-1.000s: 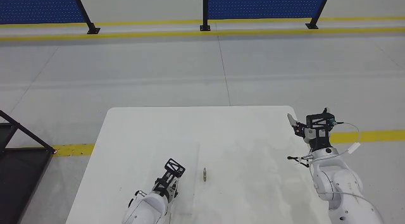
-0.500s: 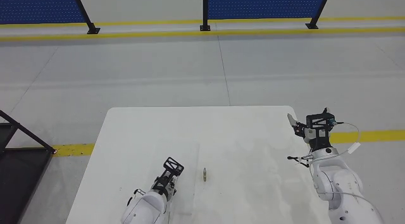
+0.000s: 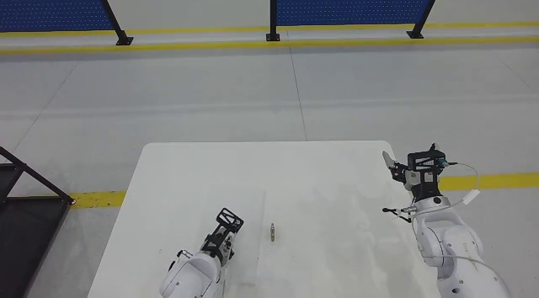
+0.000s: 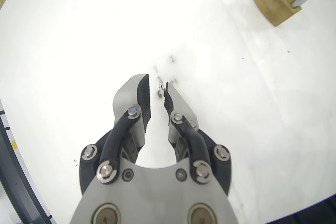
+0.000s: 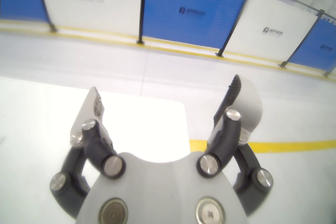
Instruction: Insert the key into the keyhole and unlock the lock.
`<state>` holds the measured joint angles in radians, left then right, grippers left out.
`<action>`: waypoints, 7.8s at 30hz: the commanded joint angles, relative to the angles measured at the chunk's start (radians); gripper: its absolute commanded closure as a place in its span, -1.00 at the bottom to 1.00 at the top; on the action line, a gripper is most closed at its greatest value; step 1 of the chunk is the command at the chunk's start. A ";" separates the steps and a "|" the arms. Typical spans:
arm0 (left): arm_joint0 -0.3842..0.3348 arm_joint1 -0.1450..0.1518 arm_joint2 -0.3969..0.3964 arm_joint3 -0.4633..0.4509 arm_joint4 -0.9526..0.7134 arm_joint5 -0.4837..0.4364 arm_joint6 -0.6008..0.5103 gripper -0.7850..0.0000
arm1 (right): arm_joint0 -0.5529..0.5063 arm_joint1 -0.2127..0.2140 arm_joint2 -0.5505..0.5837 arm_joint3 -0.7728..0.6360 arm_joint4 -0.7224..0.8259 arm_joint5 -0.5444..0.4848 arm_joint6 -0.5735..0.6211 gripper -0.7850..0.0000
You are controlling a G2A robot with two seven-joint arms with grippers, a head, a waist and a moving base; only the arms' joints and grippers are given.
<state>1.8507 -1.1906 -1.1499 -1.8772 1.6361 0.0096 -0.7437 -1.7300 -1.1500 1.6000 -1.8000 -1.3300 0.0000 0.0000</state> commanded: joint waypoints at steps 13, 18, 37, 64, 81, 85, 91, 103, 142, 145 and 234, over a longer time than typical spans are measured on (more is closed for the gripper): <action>-0.035 -0.008 0.023 0.032 -0.004 0.007 -0.005 0.57 | 0.000 0.000 0.000 0.000 0.000 0.000 0.000 -1.00; -0.042 -0.011 0.027 0.034 -0.008 0.011 -0.007 0.55 | 0.000 0.000 0.000 0.000 0.000 0.000 0.000 -1.00; -0.059 -0.018 0.041 0.045 0.004 0.022 -0.017 0.98 | 0.000 0.000 0.000 0.000 0.000 0.000 0.000 -1.00; 0.061 -0.012 -0.031 -0.060 -0.044 0.087 0.233 1.00 | 0.000 0.000 0.000 0.000 0.000 0.000 0.000 -1.00; 0.129 0.034 -0.300 0.049 -0.628 -0.720 1.048 1.00 | 0.000 0.000 0.000 0.000 0.000 0.000 0.000 -1.00; 0.064 0.039 -0.301 0.146 -0.685 -0.859 1.070 1.00 | -0.031 -0.002 -0.042 -0.026 -0.080 0.005 0.017 -1.00; -0.016 0.044 -0.307 0.267 -0.726 -0.970 1.073 1.00 | -0.181 -0.006 -0.183 -0.091 -0.277 -0.015 -0.017 -1.00; -0.066 0.047 -0.344 0.369 -0.736 -1.013 1.119 1.00 | -0.225 -0.038 -0.506 -0.001 -0.469 0.037 -0.031 -1.00; -0.066 0.047 -0.346 0.371 -0.732 -1.013 1.123 1.00 | 0.130 -0.193 -0.829 0.367 -0.066 0.192 0.131 0.24; -0.066 0.047 -0.346 0.371 -0.732 -1.013 1.123 1.00 | 0.137 -0.197 -0.836 0.377 -0.067 0.189 0.134 0.35; -0.237 -0.148 0.221 0.495 -0.987 -0.970 1.522 1.00 | 0.074 -0.245 -0.671 0.351 0.696 -0.807 -0.715 1.00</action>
<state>1.6135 -1.3373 -0.9302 -1.3847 0.6487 -0.9595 0.7804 -1.6562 -1.3940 0.9287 -1.4500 -0.6312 -0.8060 -0.7109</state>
